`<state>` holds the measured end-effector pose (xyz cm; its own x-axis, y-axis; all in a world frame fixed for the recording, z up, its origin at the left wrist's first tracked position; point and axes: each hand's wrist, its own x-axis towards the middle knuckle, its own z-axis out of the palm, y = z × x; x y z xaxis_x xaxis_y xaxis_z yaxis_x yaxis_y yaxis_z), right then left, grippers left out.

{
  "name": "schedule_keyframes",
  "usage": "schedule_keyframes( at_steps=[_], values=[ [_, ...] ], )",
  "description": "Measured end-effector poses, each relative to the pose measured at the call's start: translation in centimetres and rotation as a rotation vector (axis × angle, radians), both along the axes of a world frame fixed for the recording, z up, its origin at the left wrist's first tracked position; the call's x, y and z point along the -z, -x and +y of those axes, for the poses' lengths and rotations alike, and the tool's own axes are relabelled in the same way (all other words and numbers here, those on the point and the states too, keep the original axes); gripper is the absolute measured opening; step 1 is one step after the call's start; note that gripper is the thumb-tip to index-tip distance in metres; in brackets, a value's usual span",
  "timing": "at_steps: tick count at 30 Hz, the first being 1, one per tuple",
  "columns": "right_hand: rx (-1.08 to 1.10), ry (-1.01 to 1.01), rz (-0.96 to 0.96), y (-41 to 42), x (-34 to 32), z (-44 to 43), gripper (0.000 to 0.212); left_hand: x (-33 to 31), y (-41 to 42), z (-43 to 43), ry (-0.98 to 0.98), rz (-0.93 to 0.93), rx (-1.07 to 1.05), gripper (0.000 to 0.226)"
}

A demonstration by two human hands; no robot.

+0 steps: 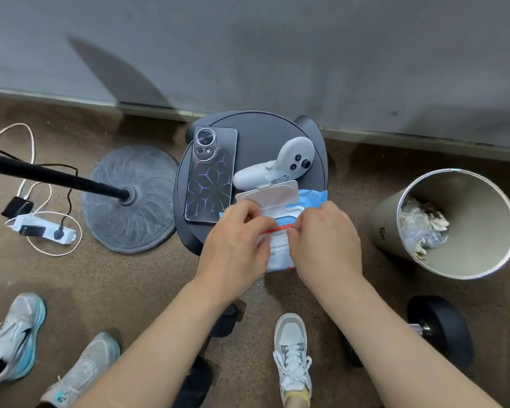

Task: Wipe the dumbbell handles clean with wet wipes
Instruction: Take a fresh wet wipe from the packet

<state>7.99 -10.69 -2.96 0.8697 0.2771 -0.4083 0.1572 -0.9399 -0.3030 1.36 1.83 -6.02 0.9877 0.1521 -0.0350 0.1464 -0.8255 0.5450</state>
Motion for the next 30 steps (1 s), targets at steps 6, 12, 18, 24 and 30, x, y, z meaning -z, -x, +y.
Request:
schedule_keyframes(
  at_steps=[6,12,18,24,30],
  values=[
    [0.070,-0.276,0.108,0.6,-0.1,0.7,0.013,-0.8,-0.6,-0.2,0.104,0.082,-0.034,0.034],
    [0.127,-0.659,0.326,-1.1,0.0,-0.8,0.015,-1.3,-0.7,1.6,0.317,0.066,-0.093,0.025],
    [-0.404,0.006,-0.012,-1.0,-0.4,1.2,0.010,-1.1,-0.2,1.3,0.340,0.017,-0.135,0.026],
    [-0.511,0.026,-0.001,-1.3,-1.1,3.0,0.021,-1.2,-0.1,1.3,0.295,0.017,-0.096,0.021],
    [-0.417,-0.134,0.150,-2.3,-0.1,1.1,0.018,-1.3,0.0,1.4,0.231,0.102,0.020,0.024]
  ],
)
